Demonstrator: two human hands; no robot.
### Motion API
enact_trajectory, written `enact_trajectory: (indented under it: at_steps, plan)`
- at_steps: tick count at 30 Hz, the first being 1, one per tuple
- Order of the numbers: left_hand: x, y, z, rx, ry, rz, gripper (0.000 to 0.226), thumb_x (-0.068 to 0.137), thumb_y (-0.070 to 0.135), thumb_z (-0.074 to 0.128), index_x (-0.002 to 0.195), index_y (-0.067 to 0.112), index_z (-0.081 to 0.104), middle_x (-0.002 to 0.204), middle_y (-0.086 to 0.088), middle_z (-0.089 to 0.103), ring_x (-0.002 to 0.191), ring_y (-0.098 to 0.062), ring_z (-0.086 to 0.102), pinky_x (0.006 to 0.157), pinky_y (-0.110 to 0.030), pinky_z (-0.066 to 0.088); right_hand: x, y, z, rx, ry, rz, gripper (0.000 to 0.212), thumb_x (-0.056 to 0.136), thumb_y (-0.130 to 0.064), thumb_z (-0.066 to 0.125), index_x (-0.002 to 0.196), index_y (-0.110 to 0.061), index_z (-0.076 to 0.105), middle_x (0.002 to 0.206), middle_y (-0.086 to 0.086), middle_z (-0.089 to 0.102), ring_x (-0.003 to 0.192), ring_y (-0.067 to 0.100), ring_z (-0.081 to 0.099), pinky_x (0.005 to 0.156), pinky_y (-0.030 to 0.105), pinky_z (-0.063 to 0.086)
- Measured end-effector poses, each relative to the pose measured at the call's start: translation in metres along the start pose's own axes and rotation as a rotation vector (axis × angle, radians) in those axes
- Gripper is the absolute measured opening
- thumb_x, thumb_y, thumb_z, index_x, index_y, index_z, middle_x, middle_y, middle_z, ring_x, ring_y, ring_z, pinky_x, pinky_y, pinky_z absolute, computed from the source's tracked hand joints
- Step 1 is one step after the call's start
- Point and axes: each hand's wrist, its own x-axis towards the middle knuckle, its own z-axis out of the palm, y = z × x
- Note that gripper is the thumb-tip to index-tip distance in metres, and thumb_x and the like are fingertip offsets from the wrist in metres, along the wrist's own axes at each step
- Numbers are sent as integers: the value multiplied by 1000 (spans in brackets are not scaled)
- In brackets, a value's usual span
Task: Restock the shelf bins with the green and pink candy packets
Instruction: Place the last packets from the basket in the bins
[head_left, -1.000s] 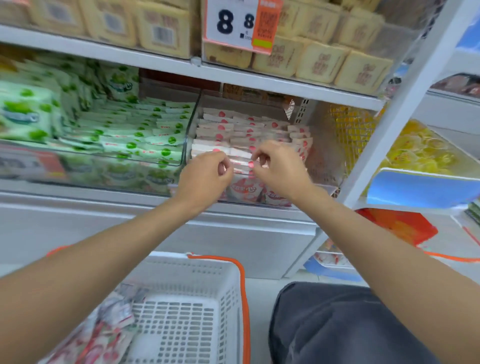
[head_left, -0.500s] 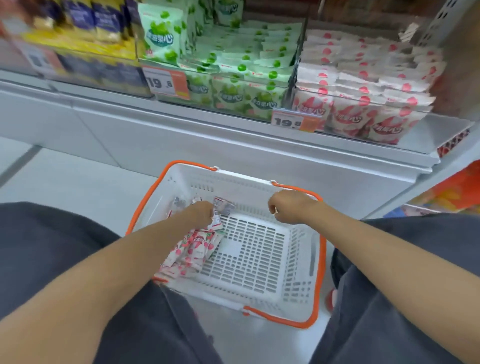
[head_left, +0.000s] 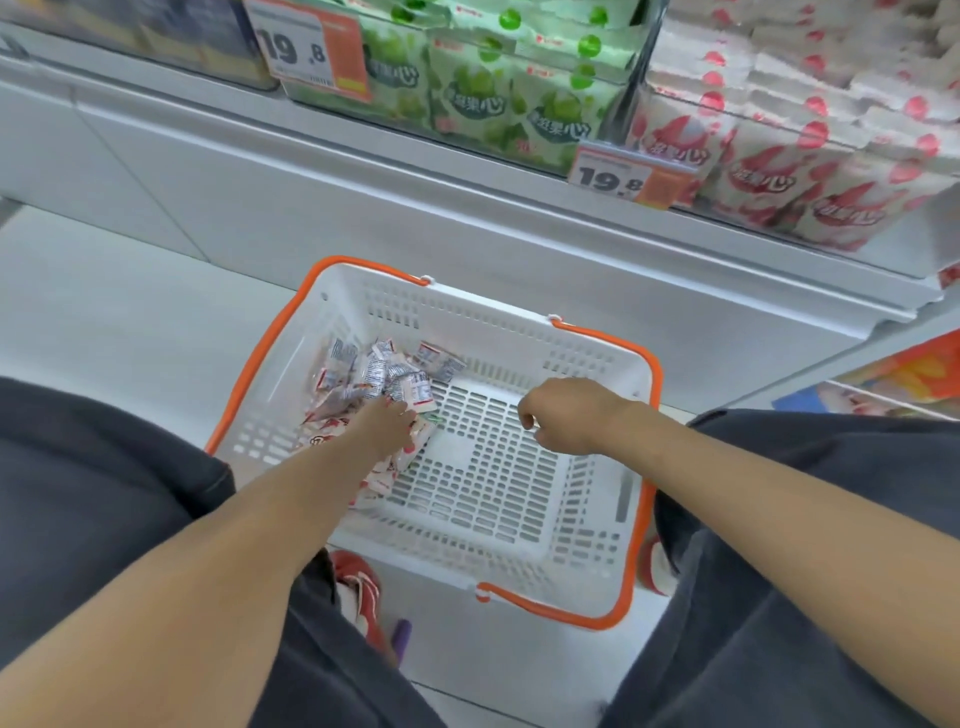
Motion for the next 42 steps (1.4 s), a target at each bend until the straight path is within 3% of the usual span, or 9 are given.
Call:
enact_trajectory:
  at_steps: [5,12,15,20,24,30,33,37,42]
  plan:
    - [1,7,-2,124,-24,48,74,86,17,72,148,28,34,162,-7,11,145,-30,23,115,-51,25,-8,4,0,28,-23,20,23,92,-14,54,114,-17,63,110,6,64,98,25,61,84,39,52]
    - [-2,2,-27,78,111,-25,43,84,19,71,126,22,62,148,-6,36,137,-26,33,113,-46,29,-22,21,0,116,-15,75,22,94,-22,54,114,-21,62,112,0,62,100,19,57,83,31,48]
    - [-6,-7,-72,-423,229,-129,21,92,31,60,110,21,65,120,-3,59,115,-20,53,107,-40,39,-26,37,-13,238,32,125,25,95,-23,55,118,-20,63,120,-2,61,100,13,53,88,27,44]
    - [-21,-4,-178,-1457,468,1,27,95,36,61,85,12,54,72,7,52,65,-7,48,57,-19,36,-45,65,-42,575,121,225,58,85,-16,65,140,-16,45,136,0,51,122,20,51,96,28,42]
    - [-49,4,-240,-1680,601,162,30,100,34,52,84,9,59,71,3,58,63,-7,54,64,-22,46,-62,80,-54,988,167,208,28,88,-19,66,113,-9,61,109,11,69,99,27,67,90,42,53]
    - [-55,12,-265,-1713,800,68,47,98,36,54,59,10,54,54,5,55,51,-7,49,54,-24,42,-90,100,-57,1345,394,248,35,93,-25,64,110,6,65,107,21,70,91,31,67,89,44,52]
    - [-52,17,-272,-1786,932,-32,55,92,38,63,67,-10,56,61,-13,55,57,-17,52,56,-30,43,-99,102,-58,1344,478,210,28,94,-25,62,106,0,69,101,16,73,83,21,68,80,35,55]
    - [-60,22,-294,-2054,784,76,31,87,32,71,98,5,63,87,-8,70,74,-16,69,65,-30,59,-108,112,-65,1346,646,277,26,95,-21,61,100,2,70,98,20,72,80,24,66,75,36,55]
    - [-72,9,-325,-2018,791,155,46,74,10,83,112,1,60,95,-14,71,71,-15,71,61,-28,58,-129,127,-84,1456,575,161,23,93,-18,63,111,-5,67,99,9,72,82,19,68,79,32,56]
